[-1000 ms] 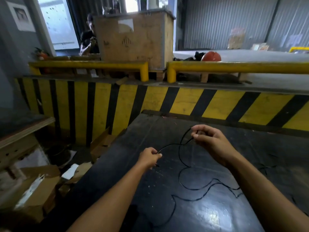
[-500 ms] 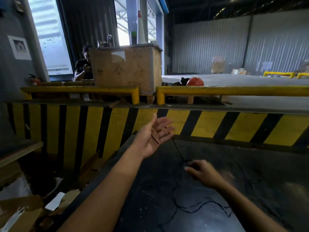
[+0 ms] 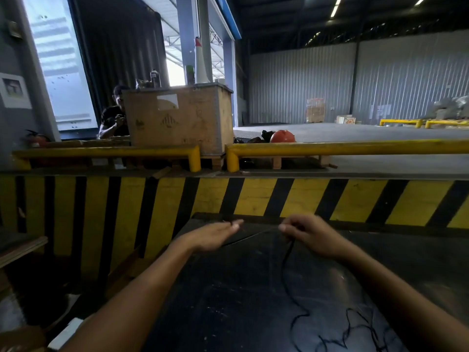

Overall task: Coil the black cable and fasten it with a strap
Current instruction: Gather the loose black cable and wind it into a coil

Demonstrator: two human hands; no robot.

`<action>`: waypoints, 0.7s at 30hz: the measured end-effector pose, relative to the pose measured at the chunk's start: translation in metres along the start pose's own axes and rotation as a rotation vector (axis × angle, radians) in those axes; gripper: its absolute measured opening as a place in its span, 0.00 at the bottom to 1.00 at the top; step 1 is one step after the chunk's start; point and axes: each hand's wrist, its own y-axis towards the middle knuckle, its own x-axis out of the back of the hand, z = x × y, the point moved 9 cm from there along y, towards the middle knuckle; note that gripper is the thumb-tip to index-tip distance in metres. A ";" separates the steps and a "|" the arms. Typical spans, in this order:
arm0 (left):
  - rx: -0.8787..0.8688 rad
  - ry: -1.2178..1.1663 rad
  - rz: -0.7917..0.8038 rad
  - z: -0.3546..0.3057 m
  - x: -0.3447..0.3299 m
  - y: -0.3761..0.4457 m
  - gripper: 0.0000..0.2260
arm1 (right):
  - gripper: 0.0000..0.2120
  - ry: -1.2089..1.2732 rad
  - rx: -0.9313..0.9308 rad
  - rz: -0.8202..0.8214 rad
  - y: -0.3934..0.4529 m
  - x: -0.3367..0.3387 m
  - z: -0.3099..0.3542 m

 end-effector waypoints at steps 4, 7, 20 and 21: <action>0.017 -0.239 0.262 -0.029 -0.031 -0.018 0.21 | 0.07 -0.133 0.078 -0.223 0.020 0.050 0.018; -0.028 -0.684 0.534 -0.059 -0.044 -0.032 0.18 | 0.07 -0.082 0.066 -0.425 0.021 0.072 0.012; -0.390 -0.937 -0.094 -0.122 0.045 -0.008 0.14 | 0.14 0.049 -0.023 0.418 -0.027 -0.112 0.023; -0.364 -0.753 -0.166 -0.114 0.051 -0.008 0.14 | 0.13 0.007 -0.021 0.420 -0.028 -0.101 0.020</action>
